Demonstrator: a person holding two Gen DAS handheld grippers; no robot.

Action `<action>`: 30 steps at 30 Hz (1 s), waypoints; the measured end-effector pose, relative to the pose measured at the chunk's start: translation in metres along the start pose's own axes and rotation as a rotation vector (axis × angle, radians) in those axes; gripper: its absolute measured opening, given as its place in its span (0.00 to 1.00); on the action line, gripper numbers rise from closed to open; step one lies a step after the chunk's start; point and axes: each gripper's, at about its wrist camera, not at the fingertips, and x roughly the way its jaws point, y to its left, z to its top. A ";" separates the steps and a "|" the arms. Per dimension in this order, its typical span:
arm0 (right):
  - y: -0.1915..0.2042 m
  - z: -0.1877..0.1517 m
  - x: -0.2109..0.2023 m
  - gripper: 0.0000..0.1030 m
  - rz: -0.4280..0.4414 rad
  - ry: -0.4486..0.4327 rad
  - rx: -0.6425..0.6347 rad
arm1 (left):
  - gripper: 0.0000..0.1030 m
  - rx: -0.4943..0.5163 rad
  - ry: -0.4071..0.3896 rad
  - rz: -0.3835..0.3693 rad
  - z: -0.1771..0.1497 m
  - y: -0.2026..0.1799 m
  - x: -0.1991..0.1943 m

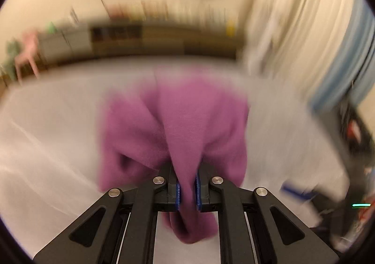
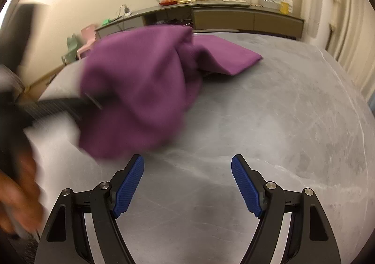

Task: Fold clothes

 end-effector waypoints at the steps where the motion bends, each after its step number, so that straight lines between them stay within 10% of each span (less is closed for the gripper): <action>1: -0.006 0.001 -0.002 0.76 0.012 -0.004 0.022 | 0.09 -0.065 -0.102 -0.029 0.010 0.019 -0.041; 4: -0.016 0.006 -0.004 0.76 0.027 -0.013 0.070 | 0.10 -0.246 -0.289 0.076 0.015 0.096 -0.124; 8: -0.004 0.006 0.011 0.76 0.060 0.025 0.054 | 0.10 -0.388 -0.017 0.162 -0.017 0.188 -0.090; 16: 0.038 0.000 -0.001 0.77 0.049 -0.053 -0.102 | 0.10 -0.525 0.111 0.071 -0.076 0.231 -0.052; 30: 0.216 0.088 0.046 0.81 0.660 0.008 -0.099 | 0.10 -0.462 -0.050 -0.145 -0.067 0.218 -0.099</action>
